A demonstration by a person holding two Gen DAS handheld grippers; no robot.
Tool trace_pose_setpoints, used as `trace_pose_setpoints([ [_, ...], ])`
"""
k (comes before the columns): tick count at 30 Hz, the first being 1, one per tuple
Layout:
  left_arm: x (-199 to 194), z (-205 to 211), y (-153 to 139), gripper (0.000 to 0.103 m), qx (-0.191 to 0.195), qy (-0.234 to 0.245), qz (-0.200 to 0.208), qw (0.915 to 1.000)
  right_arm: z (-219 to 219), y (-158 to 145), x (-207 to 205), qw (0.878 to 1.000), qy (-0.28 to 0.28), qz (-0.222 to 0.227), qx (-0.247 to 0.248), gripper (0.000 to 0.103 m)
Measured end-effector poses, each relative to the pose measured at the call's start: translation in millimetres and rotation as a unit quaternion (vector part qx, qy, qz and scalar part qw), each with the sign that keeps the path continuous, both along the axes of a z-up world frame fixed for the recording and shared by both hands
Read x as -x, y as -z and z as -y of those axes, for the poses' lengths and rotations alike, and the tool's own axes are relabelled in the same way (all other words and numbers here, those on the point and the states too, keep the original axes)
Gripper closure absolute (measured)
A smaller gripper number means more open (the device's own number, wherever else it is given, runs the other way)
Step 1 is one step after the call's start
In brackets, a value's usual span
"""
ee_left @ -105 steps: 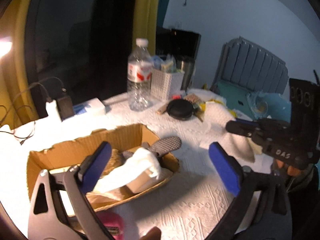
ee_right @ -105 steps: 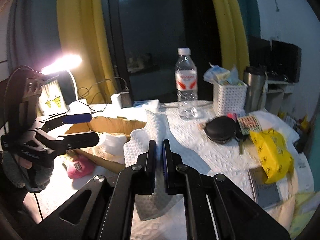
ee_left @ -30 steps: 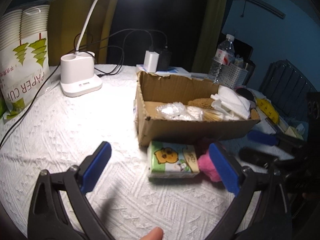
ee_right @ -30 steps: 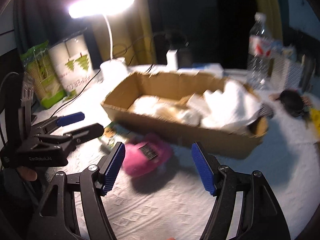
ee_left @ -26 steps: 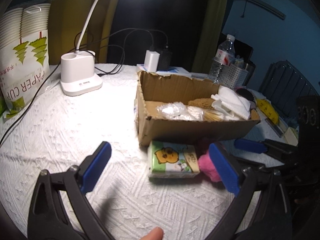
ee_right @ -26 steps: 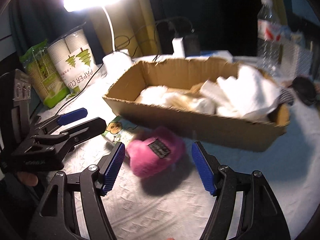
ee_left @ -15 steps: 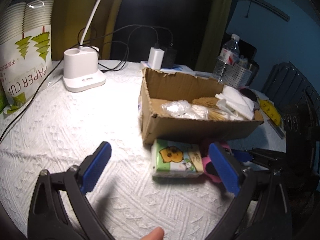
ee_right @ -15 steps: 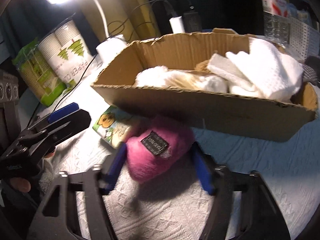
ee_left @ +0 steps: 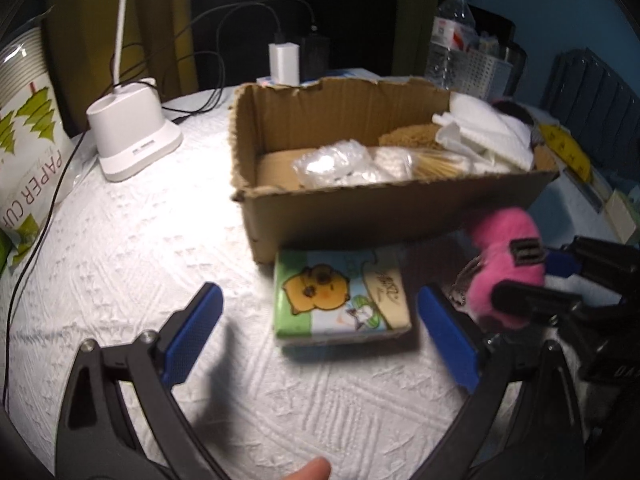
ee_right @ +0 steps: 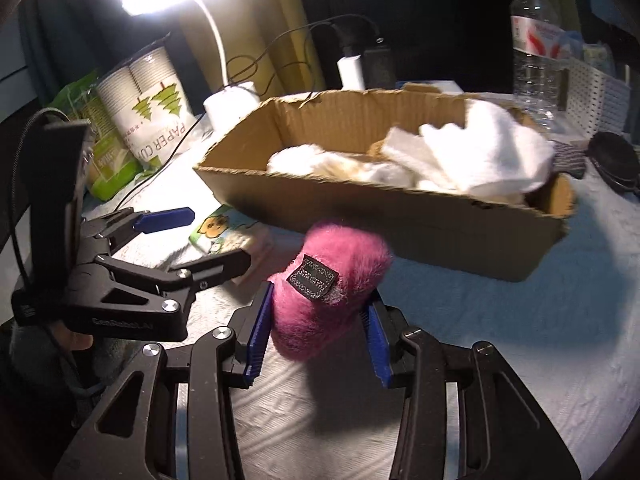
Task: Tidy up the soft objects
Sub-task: 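Grasp the pink fuzzy plush with the right tool while the left tool grasps the green tissue pack, then carry the tissue pack and pink plush into the box and release both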
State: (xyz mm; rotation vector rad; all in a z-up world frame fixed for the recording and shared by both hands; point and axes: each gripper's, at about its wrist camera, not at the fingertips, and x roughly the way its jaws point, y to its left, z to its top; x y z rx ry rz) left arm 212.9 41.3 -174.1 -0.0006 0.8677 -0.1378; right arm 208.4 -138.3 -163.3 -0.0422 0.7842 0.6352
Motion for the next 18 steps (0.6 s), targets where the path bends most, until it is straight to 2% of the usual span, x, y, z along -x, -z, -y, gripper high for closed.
trace_pose_setpoints([
  [2,-4.6,2.4,3.8,0.006,-0.004,0.004,-0.014,0.9999,5.4,-2.2,0.1,1.0,0.004,0.004,-0.001,0.058],
  [5,-7.1,2.8,6.0,0.031,-0.005,0.005,-0.02,0.9998,11.7,-4.9,1.9,1.0,0.006,0.008,-0.005,0.058],
  [6,-6.4,2.7,5.4,0.034,-0.009,0.0,-0.017,0.9998,12.5,-5.7,2.7,1.0,0.005,0.01,-0.005,0.058],
  [12,8.8,4.3,-8.7,0.034,0.01,0.013,0.004,0.9999,15.8,-20.7,12.0,0.999,-0.009,0.03,-0.011,0.058],
  [18,33.1,2.6,-45.8,0.034,0.028,0.017,0.046,0.9984,15.0,-42.7,23.0,0.998,-0.026,0.058,-0.02,0.058],
])
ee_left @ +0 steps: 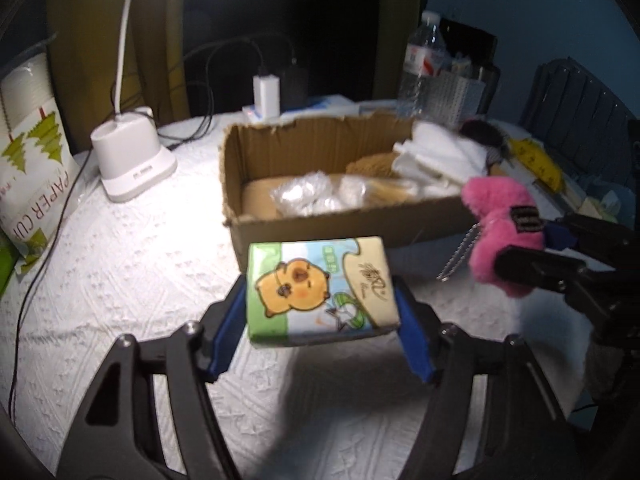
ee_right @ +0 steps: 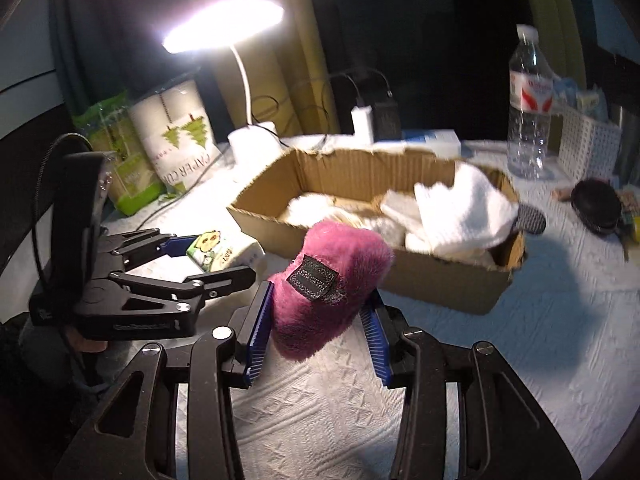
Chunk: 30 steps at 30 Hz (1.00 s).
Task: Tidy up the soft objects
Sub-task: 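Carry the tissue pack and pink plush into the box and release both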
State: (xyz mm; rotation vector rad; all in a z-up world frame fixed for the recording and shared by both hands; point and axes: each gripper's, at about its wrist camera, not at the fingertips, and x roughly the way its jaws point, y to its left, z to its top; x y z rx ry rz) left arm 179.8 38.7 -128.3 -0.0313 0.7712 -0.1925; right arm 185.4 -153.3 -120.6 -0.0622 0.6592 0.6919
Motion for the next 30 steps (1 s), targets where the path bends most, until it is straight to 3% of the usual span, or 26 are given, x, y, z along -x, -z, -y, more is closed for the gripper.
trace_pose_setpoints([
  [8,8.7,-4.2,-43.1,0.034,0.003,0.0,0.054,0.9986,-3.7,-25.0,-0.6,1.0,-0.005,0.028,-0.009,0.058],
  [16,-5.4,-11.4,-53.4,0.034,0.026,-0.007,0.075,0.9968,-5.0,-33.3,-14.6,0.999,-0.005,0.04,-0.014,0.058],
  [30,-57.8,-16.1,-61.6,0.034,0.033,-0.026,0.097,0.9944,-15.2,-45.2,-60.2,0.998,-0.002,0.064,-0.015,0.058],
])
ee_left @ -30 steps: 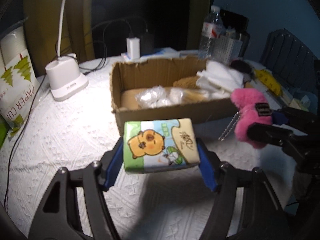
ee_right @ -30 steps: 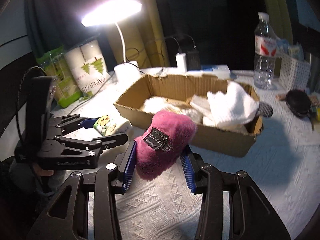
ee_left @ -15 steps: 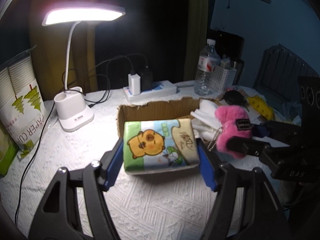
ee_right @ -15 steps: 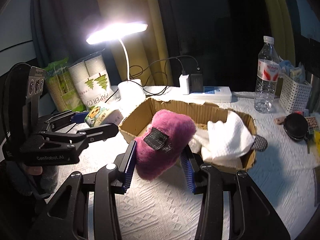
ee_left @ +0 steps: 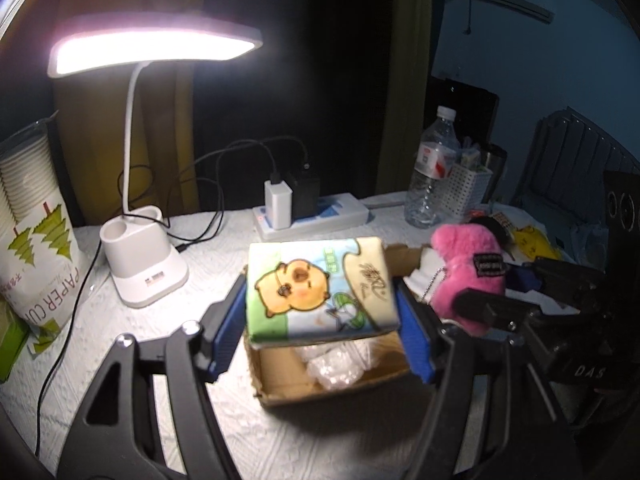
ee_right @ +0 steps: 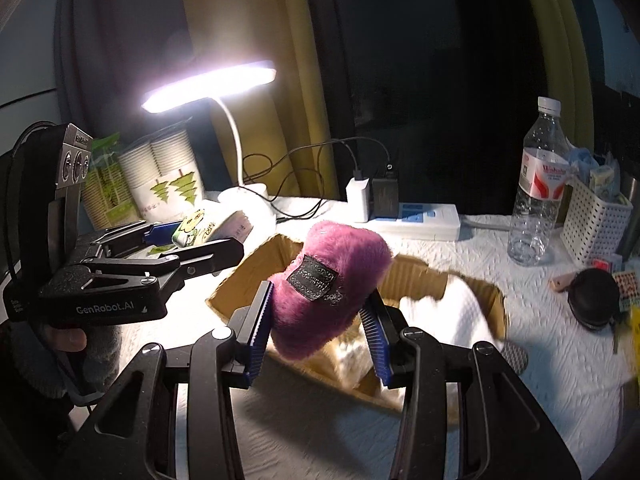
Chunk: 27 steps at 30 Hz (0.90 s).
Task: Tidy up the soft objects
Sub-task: 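Carry the tissue pack and pink plush into the box and release both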
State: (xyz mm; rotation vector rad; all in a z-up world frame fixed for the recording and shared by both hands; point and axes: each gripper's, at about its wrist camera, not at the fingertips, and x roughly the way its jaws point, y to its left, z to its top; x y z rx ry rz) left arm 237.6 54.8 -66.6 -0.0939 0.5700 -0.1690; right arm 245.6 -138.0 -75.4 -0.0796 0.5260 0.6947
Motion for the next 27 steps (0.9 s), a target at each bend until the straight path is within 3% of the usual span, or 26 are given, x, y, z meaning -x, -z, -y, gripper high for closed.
trace_pose_setpoints([
  [17,-44.2,6.8,33.3,0.033,0.002,0.003,-0.038,0.9993,-7.2,26.6,-53.2,0.999,0.014,-0.035,0.005,0.057],
  [19,-44.7,6.9,34.1,0.031,0.001,0.003,-0.039,0.9992,-8.4,27.7,-54.0,0.999,0.017,-0.034,0.008,0.057],
  [22,-41.9,5.2,31.2,0.02,0.004,-0.002,-0.033,0.9995,-8.4,27.0,-54.0,0.999,0.026,-0.028,0.012,0.051],
  [27,-31.0,2.4,22.6,0.018,0.0,-0.014,-0.021,0.9997,-2.3,19.0,-46.8,0.999,0.038,-0.018,0.006,0.051],
])
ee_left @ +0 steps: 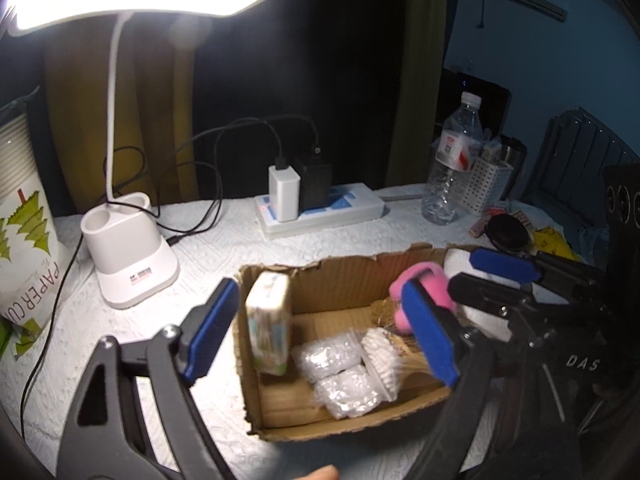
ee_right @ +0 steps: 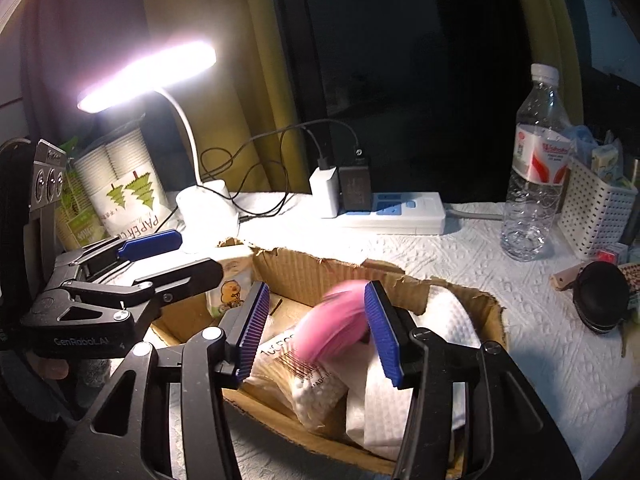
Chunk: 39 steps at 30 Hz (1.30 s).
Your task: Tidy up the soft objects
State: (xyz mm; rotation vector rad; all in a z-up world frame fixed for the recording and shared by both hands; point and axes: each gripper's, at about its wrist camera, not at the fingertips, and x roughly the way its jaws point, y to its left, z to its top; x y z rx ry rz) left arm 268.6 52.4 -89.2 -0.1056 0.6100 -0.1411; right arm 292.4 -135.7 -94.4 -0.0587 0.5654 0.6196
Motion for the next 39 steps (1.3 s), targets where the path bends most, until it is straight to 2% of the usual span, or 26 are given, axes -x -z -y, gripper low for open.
trace_pose_setpoints([
  [10,36.1,-4.0,-15.3,0.018,0.004,-0.012,0.017,0.9998,1.0,-10.1,32.7,1.0,0.001,0.018,0.008,0.051],
  [14,52.4,-2.2,-19.9,0.01,0.0,-0.016,0.024,0.9996,2.1,-11.5,47.5,1.0,0.004,0.022,0.011,0.05],
  [19,71.3,-0.9,-26.2,0.009,0.003,-0.019,0.032,0.9993,8.5,-15.1,65.3,0.999,0.011,0.028,0.013,0.05],
  [24,91.6,4.9,-30.2,0.008,-0.001,-0.02,0.035,0.9992,16.3,-18.3,85.7,0.999,0.019,0.037,0.018,0.044],
  [29,114.5,12.3,-32.6,0.003,0.003,-0.014,0.043,0.999,24.0,-20.6,107.5,0.998,0.027,0.045,0.022,0.044],
  [34,132.9,18.4,-36.3,0.003,0.007,-0.014,0.046,0.9988,36.0,-23.8,125.5,0.998,0.041,0.052,0.023,0.043],
  [36,137.9,21.0,-39.4,0.003,0.002,-0.017,0.047,0.9987,41.3,-25.7,132.7,0.997,0.049,0.056,0.025,0.036],
  [39,144.5,26.6,-46.8,0.001,-0.009,-0.021,0.05,0.9985,50.0,-32.0,143.4,0.996,0.062,0.067,0.026,0.034],
])
